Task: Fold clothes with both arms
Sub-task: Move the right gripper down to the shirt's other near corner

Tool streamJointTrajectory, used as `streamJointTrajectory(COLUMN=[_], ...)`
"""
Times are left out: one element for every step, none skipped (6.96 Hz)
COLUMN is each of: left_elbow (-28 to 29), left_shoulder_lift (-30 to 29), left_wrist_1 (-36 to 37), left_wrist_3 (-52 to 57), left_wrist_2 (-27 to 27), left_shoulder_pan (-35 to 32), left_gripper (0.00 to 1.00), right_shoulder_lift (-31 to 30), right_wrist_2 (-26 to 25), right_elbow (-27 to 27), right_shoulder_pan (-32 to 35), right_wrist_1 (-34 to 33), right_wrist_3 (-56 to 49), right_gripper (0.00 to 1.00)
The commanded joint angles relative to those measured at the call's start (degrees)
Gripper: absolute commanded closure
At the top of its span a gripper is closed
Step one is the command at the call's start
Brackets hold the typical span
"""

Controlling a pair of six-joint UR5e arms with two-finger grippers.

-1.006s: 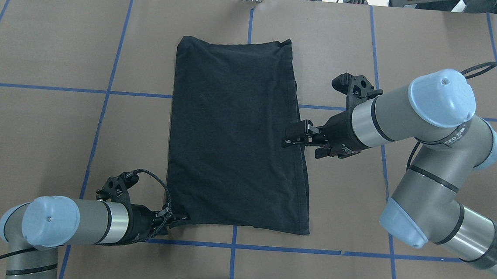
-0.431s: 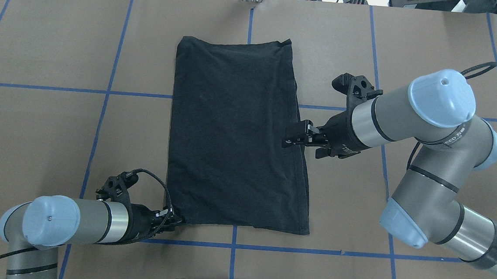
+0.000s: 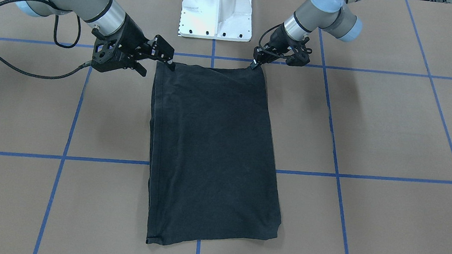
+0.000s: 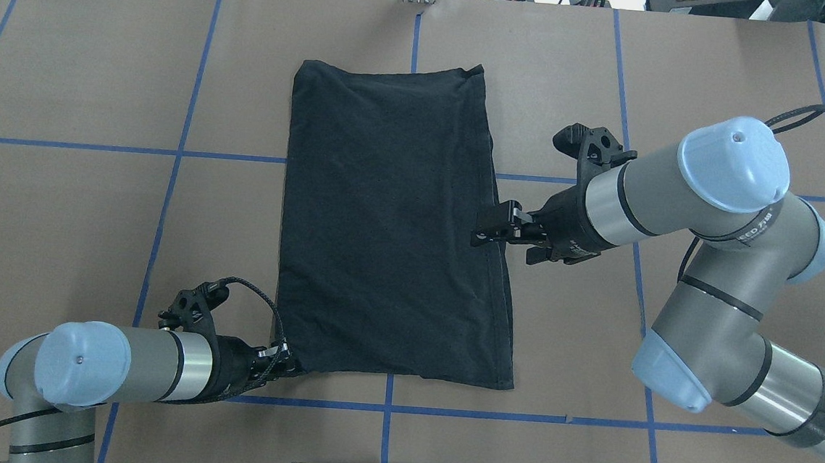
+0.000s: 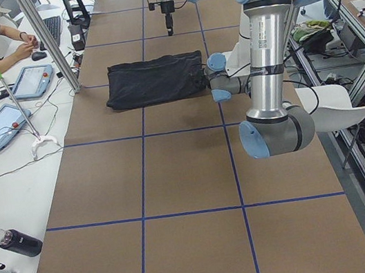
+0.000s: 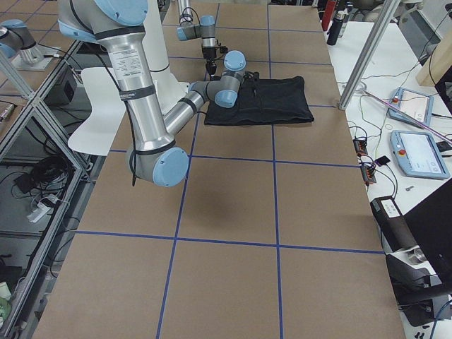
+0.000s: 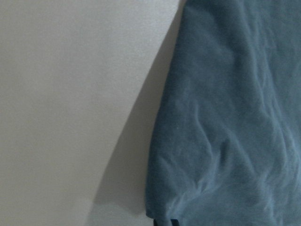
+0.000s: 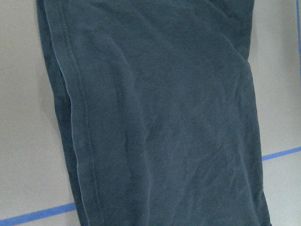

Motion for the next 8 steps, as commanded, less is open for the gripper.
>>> streamJointTrajectory(left_elbow=[-2.7, -3.1, -3.4, -3.7, -3.6, -3.7, -3.6, -3.6], left_shoulder_lift=[0.1, 0.0, -0.3, -0.4, -0.4, -0.5, -0.7, -0.7], left_wrist_1=[1.2, 1.3, 1.3, 1.3, 1.3, 1.3, 1.3, 1.3], left_wrist_3=[0.1, 0.1, 0.1, 0.1, 0.1, 0.1, 0.1, 0.1], left_wrist_2=[-0.2, -0.2, -0.3, -0.3, -0.3, -0.3, -0.3, -0.3], left_shoulder_pan=[-0.4, -0.3, -0.3, -0.3, -0.2, -0.2, -0.2, -0.2], left_gripper=[1.0, 1.0, 1.0, 1.0, 1.0, 1.0, 1.0, 1.0], right_shoulder_lift=[-0.2, -0.4, -1.5, -3.1, -3.7, -3.2, -3.1, -3.3], right_wrist_2=[-0.8, -3.1, -8.1, -11.0, -11.7, -13.6, -13.9, -13.8], right_elbow=[0.4, 0.4, 0.4, 0.2, 0.0, -0.1, -0.3, -0.4], right_shoulder_pan=[-2.7, -5.4, -9.0, -11.7, -13.3, -14.9, -15.6, -15.8], right_wrist_1=[0.1, 0.1, 0.0, -0.1, -1.1, -3.9, -5.1, -6.1], right_wrist_3=[9.8, 13.9, 14.3, 14.3, 14.3, 14.2, 14.2, 14.0], right_gripper=[0.0, 0.0, 0.0, 0.0, 0.0, 0.0, 0.0, 0.0])
